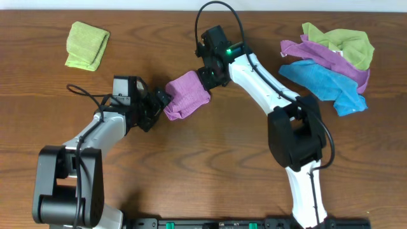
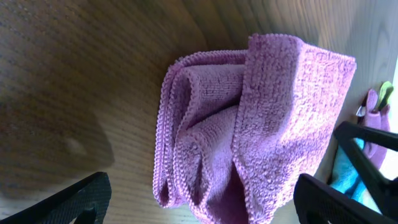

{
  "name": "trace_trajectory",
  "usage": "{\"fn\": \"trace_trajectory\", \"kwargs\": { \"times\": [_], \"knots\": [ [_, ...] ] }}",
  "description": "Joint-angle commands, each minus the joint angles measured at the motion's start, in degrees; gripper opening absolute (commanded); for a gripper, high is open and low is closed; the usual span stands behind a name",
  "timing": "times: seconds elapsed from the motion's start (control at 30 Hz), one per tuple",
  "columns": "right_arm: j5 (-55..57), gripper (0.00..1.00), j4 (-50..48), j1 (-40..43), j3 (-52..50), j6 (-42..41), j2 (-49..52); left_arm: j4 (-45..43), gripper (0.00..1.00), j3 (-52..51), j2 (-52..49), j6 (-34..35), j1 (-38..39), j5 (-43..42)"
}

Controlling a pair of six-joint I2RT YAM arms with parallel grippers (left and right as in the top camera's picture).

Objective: Fold the cloth

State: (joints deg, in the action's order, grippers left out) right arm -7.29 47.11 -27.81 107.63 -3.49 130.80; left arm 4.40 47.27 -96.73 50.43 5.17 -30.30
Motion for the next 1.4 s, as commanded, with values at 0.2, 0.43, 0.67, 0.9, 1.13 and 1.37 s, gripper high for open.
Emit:
{"fn": "trace_trajectory", "kwargs": {
  "times": [0.2, 0.43, 0.67, 0.9, 1.13, 1.37],
  "knots": [
    [-5.5, 0.01, -0.5, -0.9, 0.3, -0.7, 2.4, -1.6, 0.95, 0.0, -2.4, 3.0, 0.1, -1.2],
    [-6.5, 0.01, -1.2, -3.6, 0.3, -0.7, 2.4, -2.1, 0.95, 0.0, -2.4, 3.8, 0.1, -0.6],
    [-6.1, 0.01, -1.1, -3.2, 0.3, -0.7, 2.4, -2.4, 0.95, 0.0, -3.3, 4.3, 0.3, 1.0],
    [-6.1, 0.01, -1.0, -2.9, 0.3, -0.7, 2.4, -8.0, 0.95, 0.0, -9.2, 8.4, 1.7, -1.4],
    [-6.1, 0.02, -0.2, -2.6, 0.3, -0.7, 2.4, -8.9, 0.41, 0.0, -14.4, 11.6, 1.7, -5.9],
    [-6.1, 0.01, 0.3, -1.6, 0.5, -0.5, 1.5, -11.3, 0.06, 0.1, -14.8, 11.9, 1.0, -7.5]
  ]
}}
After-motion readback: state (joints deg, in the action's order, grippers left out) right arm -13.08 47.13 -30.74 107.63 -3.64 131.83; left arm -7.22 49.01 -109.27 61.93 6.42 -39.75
